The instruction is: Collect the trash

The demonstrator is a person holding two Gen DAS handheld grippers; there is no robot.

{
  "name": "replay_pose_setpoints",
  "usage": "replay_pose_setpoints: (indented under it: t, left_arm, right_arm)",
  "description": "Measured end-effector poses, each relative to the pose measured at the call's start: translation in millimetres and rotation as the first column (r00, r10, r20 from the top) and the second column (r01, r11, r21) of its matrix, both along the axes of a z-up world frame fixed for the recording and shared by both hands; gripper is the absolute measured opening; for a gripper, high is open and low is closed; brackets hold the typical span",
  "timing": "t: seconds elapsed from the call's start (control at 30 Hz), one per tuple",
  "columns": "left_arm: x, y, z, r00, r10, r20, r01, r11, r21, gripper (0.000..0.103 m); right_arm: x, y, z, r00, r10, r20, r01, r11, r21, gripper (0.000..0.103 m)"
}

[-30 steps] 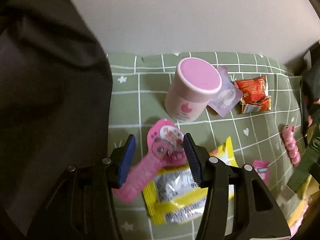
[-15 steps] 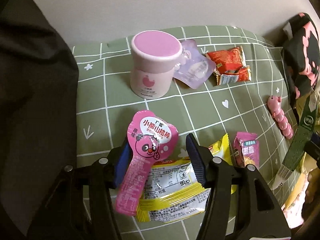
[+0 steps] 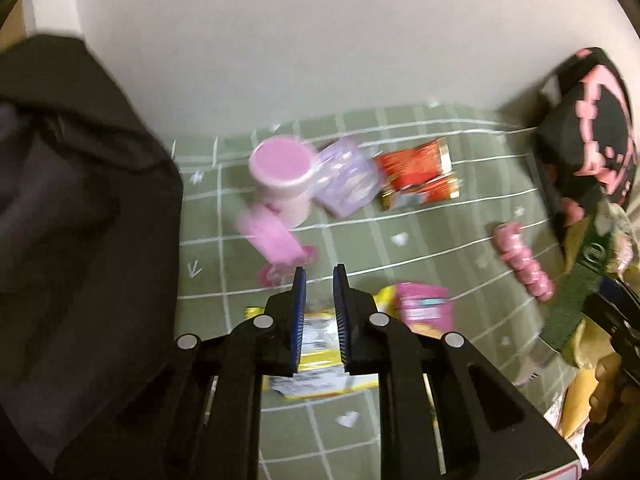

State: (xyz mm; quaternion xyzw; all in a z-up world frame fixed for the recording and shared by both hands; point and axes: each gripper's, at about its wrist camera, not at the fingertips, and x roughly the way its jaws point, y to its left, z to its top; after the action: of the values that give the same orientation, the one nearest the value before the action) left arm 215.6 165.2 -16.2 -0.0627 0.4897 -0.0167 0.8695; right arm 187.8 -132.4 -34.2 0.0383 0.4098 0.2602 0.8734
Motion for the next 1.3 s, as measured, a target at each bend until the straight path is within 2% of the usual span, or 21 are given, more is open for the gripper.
replay_pose_setpoints:
  t: [0.2, 0.33, 0.4, 0.47, 0.5, 0.53, 0.67, 0.83, 0.93, 1.07, 1.1, 1.13, 1.2, 1.23, 1.3]
  left_arm:
    - [-11, -8, 26, 0.999, -0.015, 0.043, 0.018, 0.996, -0.091, 0.009]
    - [-14, -28, 33, 0.995, -0.049, 0.087, 0.054, 0.997, -0.057, 0.009]
    - [-13, -23, 30, 0.993, -0.049, 0.11, 0.056, 0.997, -0.062, 0.01]
    - [-13, -8, 26, 0.99, -0.037, 0.134, 0.051, 0.993, -0.103, 0.03]
    - [-12, -3, 22, 0.989, -0.044, 0.14, 0.06, 0.992, -0.113, 0.049]
    - [-10, 5, 16, 0.987, -0.068, 0.147, 0.086, 0.989, -0.119, 0.055]
    - [13, 19, -19, 0.986, -0.152, 0.069, 0.154, 0.988, -0.028, 0.055]
    - [45, 17, -72, 0.976, -0.206, -0.077, 0.206, 0.978, -0.001, 0.055]
    - [48, 13, -83, 0.973, -0.213, -0.085, 0.214, 0.977, -0.005, 0.055]
    - [49, 8, -88, 0.978, -0.177, -0.112, 0.183, 0.982, 0.046, 0.051]
    - [50, 8, -87, 0.981, -0.155, -0.115, 0.161, 0.986, 0.047, 0.044]
    - [50, 9, -85, 0.985, -0.127, -0.12, 0.132, 0.991, 0.035, 0.032]
    - [47, 13, -79, 0.99, -0.074, -0.119, 0.074, 0.997, -0.006, 0.019]
    - [44, 15, -74, 0.993, -0.05, -0.109, 0.048, 0.999, -0.023, 0.014]
    - [35, 14, -61, 0.997, -0.026, -0.077, 0.021, 0.998, -0.067, 0.014]
  right_arm:
    - [-10, -13, 24, 0.999, -0.015, 0.052, 0.015, 1.0, 0.013, 0.05]
    - [-13, -23, 32, 0.997, -0.035, 0.072, 0.035, 0.999, 0.009, 0.05]
    - [-13, -29, 30, 0.997, -0.053, 0.064, 0.053, 0.999, 0.006, 0.05]
    - [-14, -32, 28, 0.997, -0.064, 0.044, 0.064, 0.998, 0.019, 0.05]
    - [-15, -33, 27, 0.997, -0.064, 0.038, 0.063, 0.998, 0.02, 0.05]
    - [-17, -33, 25, 0.997, -0.064, 0.034, 0.064, 0.998, 0.015, 0.05]
    - [-18, -30, 13, 0.997, -0.071, -0.003, 0.071, 0.997, 0.001, 0.05]
    - [-22, -26, -1, 0.996, -0.085, -0.039, 0.084, 0.996, -0.026, 0.05]
    - [-24, -24, -10, 0.993, -0.093, -0.067, 0.091, 0.995, -0.038, 0.05]
    - [-24, -20, -17, 0.992, -0.092, -0.089, 0.089, 0.995, -0.044, 0.05]
    - [-24, -19, -17, 0.992, -0.092, -0.091, 0.089, 0.995, -0.04, 0.05]
    - [-24, -19, -16, 0.992, -0.091, -0.089, 0.088, 0.995, -0.037, 0.05]
    - [-24, -16, -12, 0.994, -0.081, -0.075, 0.079, 0.996, -0.032, 0.05]
    - [-24, -15, -9, 0.995, -0.074, -0.065, 0.072, 0.997, -0.031, 0.05]
    - [-24, -15, -4, 0.997, -0.066, -0.049, 0.064, 0.997, -0.031, 0.05]
